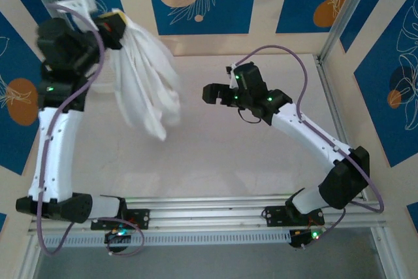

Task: Fold the inside-out t-shirt
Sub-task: Place the T-shirt at the center of the table.

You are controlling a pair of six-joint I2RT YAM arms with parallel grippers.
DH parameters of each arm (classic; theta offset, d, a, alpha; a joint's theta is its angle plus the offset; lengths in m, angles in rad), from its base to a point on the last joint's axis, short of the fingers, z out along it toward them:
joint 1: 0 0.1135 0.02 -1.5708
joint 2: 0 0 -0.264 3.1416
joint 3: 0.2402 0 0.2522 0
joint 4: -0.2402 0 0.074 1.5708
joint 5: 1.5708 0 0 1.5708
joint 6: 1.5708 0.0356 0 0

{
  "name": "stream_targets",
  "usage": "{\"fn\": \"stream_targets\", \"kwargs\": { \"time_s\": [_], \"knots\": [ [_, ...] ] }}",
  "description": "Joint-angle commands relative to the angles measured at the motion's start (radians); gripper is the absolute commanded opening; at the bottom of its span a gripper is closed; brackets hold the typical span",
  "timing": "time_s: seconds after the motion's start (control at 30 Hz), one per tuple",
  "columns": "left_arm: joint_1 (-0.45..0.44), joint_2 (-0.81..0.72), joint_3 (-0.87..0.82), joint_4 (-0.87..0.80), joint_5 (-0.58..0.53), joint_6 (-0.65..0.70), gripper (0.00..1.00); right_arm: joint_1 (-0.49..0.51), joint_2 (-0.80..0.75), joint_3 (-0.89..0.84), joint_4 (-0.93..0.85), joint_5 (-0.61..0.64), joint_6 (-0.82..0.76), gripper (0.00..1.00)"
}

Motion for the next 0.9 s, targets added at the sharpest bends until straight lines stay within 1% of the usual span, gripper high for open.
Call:
{"fn": "stream_targets", "kwargs": {
  "time_s": [0.0,0.07,0.1,0.13,0.2,0.27,0.37,0.47,0.53,0.57,0.6,0.63,0.73,0.77,0.83,0.87],
  "knots": [
    [-0.045,0.067,-0.199,0.045,0.031,-0.065,0.0,-0.062,-0.044,-0.056,0.021,-0.029,0.106,0.99],
    [-0.071,0.072,-0.295,0.044,0.051,-0.063,0.02,-0.096,-0.058,-0.083,0.018,-0.052,0.125,0.99],
    [-0.076,0.066,-0.329,0.04,0.049,-0.064,0.07,-0.105,-0.063,-0.091,0.014,-0.055,0.126,0.99],
    [-0.077,0.05,-0.377,0.046,0.034,-0.068,0.08,-0.113,-0.068,-0.096,0.007,-0.058,0.122,0.99],
    [-0.077,-0.005,-0.44,0.036,-0.025,-0.054,0.1,-0.118,-0.068,-0.096,-0.007,-0.061,0.103,0.99],
    [-0.077,-0.063,-0.474,-0.032,-0.1,-0.049,0.2,-0.112,-0.052,-0.081,-0.022,-0.081,0.07,0.99],
    [-0.078,-0.152,-0.538,-0.175,-0.227,-0.087,0.15,-0.068,-0.004,-0.043,-0.053,-0.09,0.014,0.99],
    [-0.077,-0.252,-0.65,-0.278,-0.36,-0.095,0.15,0.002,0.063,-0.017,-0.072,-0.089,-0.037,0.99],
    [-0.077,-0.307,-0.721,-0.322,-0.447,-0.103,0.13,0.034,0.111,-0.012,-0.073,-0.1,-0.039,0.99],
    [-0.077,-0.331,-0.756,-0.329,-0.453,-0.108,0.14,0.044,0.135,-0.015,-0.064,-0.118,-0.031,0.99],
    [-0.076,-0.341,-0.781,-0.324,-0.427,-0.112,0.16,0.051,0.156,-0.02,-0.051,-0.142,-0.024,1.0],
    [-0.078,-0.341,-0.803,-0.31,-0.364,-0.118,0.21,0.059,0.183,-0.024,-0.037,-0.17,-0.019,1.0],
    [-0.083,-0.276,-0.862,-0.237,-0.135,-0.189,0.33,0.078,0.272,-0.016,-0.02,-0.224,0.016,1.0],
    [-0.095,-0.238,-0.886,-0.198,-0.07,-0.217,0.36,0.085,0.304,-0.011,-0.01,-0.244,0.023,1.0],
    [-0.134,-0.166,-0.916,-0.139,-0.016,-0.243,0.4,0.097,0.361,0.012,-0.005,-0.269,0.037,0.97],
    [-0.16,-0.127,-0.918,-0.124,-0.014,-0.242,0.42,0.102,0.388,0.023,0.006,-0.284,0.039,0.94]
  ]
}}
